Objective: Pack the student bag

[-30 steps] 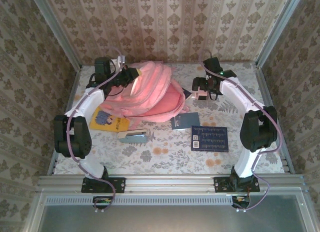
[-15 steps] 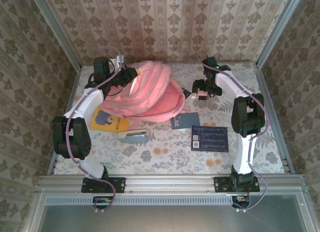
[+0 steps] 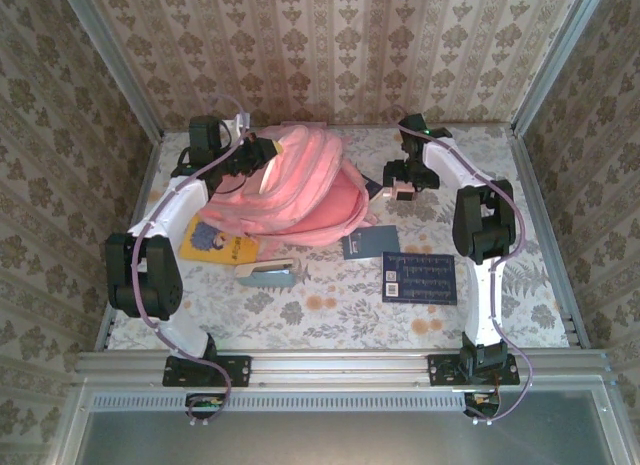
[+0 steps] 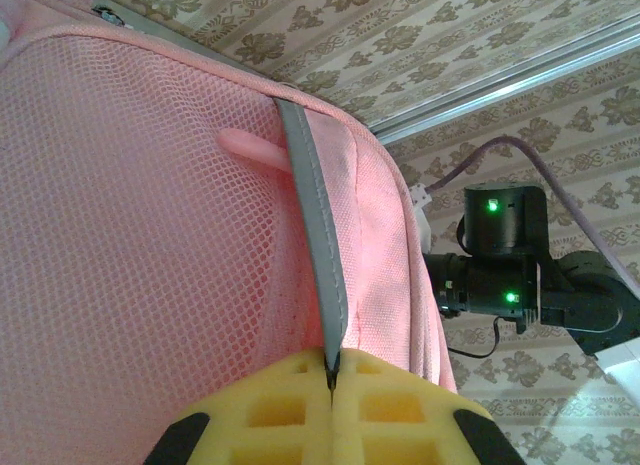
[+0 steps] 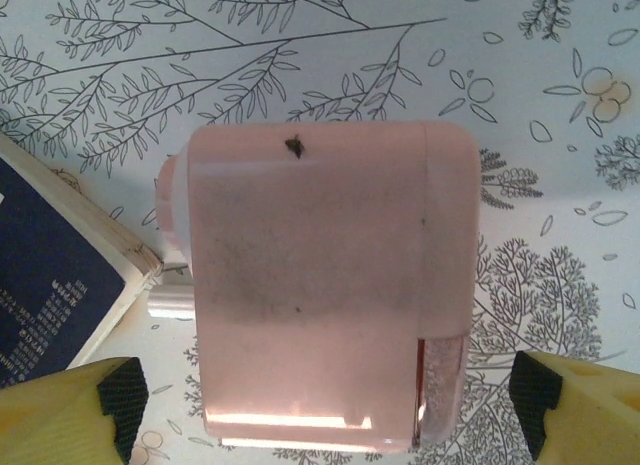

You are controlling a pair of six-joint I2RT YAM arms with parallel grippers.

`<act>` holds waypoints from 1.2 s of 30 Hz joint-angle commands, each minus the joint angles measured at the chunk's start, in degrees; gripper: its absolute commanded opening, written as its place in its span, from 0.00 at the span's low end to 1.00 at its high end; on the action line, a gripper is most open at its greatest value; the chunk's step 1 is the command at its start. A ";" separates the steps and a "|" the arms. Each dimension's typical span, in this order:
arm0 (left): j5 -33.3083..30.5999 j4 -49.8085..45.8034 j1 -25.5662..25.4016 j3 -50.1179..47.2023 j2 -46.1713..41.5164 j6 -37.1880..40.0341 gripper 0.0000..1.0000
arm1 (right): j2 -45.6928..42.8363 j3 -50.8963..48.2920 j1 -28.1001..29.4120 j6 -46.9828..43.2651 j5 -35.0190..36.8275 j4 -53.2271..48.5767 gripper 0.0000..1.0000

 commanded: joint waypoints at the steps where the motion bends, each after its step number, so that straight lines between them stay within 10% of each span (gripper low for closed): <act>1: 0.85 1.47 0.24 0.98 -2.83 0.93 0.00 | 1.94 1.53 -0.07 -1.49 -0.05 -2.70 0.93; 21: 1.80 3.35 0.95 0.56 -1.99 -0.61 0.00 | -0.44 -2.45 -1.10 -0.82 -1.84 0.35 0.59; 36: 3.80 1.27 0.78 2.73 -2.17 2.72 0.00 | -34.27 -31.88 -0.88 12.51 -3.78 16.96 0.59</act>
